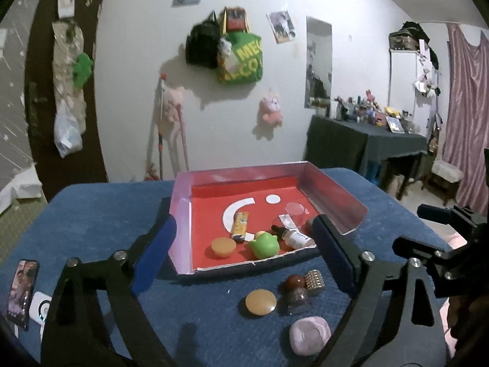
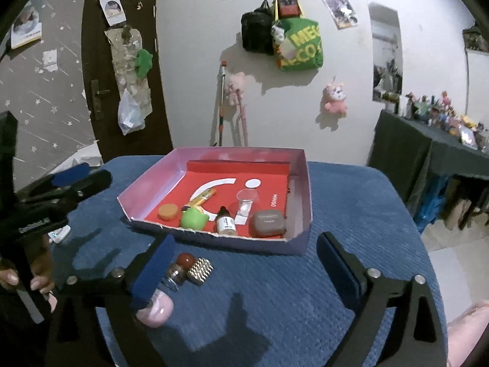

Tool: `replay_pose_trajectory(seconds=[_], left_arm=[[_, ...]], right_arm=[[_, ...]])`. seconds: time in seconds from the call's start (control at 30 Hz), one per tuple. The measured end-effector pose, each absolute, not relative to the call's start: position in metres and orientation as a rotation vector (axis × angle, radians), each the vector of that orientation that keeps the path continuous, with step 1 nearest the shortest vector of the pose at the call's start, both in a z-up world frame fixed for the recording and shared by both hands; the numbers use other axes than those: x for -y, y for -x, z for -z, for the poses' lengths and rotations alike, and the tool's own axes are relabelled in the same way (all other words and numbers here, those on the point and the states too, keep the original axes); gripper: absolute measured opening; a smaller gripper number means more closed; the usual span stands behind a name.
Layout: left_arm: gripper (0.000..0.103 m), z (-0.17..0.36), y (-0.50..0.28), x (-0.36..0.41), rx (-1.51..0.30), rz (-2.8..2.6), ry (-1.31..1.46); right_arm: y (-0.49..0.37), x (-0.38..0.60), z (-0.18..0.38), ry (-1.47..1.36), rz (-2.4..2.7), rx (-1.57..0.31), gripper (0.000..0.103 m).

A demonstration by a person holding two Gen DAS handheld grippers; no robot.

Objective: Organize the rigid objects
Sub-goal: 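Lift both tools out of the tray and move back over the table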

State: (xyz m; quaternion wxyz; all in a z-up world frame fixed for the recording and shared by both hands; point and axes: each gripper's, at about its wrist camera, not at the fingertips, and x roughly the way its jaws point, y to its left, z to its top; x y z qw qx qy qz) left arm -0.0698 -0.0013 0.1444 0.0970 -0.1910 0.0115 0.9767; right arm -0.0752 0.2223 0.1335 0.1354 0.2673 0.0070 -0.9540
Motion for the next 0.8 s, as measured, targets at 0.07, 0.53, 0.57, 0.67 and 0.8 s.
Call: replay_pose_trajectory(seconds=[0.07,0.53,0.57,0.67,0.8], left_arm=[[0.093,-0.141,0.059,0.001,-0.029,-2.896,0.537],[0.097,-0.067,0.046,0.017,0.183,-2.862,0.758],[0.097,-0.062,0.048,0.019,0.2,-2.854,0.794],[0.097,-0.052,0.048,0.024,0.234,-2.838,0.868],[0.097,-0.048,0.046,0.023,0.215,-2.833,0.898]], right_arm=[[0.063,-0.221,-0.129,-0.731,2.778,-0.017,0.103],[0.039,-0.216,-0.061,-0.775,2.81,0.021,0.103],[0.041,-0.216,-0.055,-0.802,2.793,0.024,0.103],[0.04,-0.215,-0.045,-0.83,2.799,0.013,0.103],[0.039,-0.216,-0.043,-0.833,2.795,0.029,0.103]])
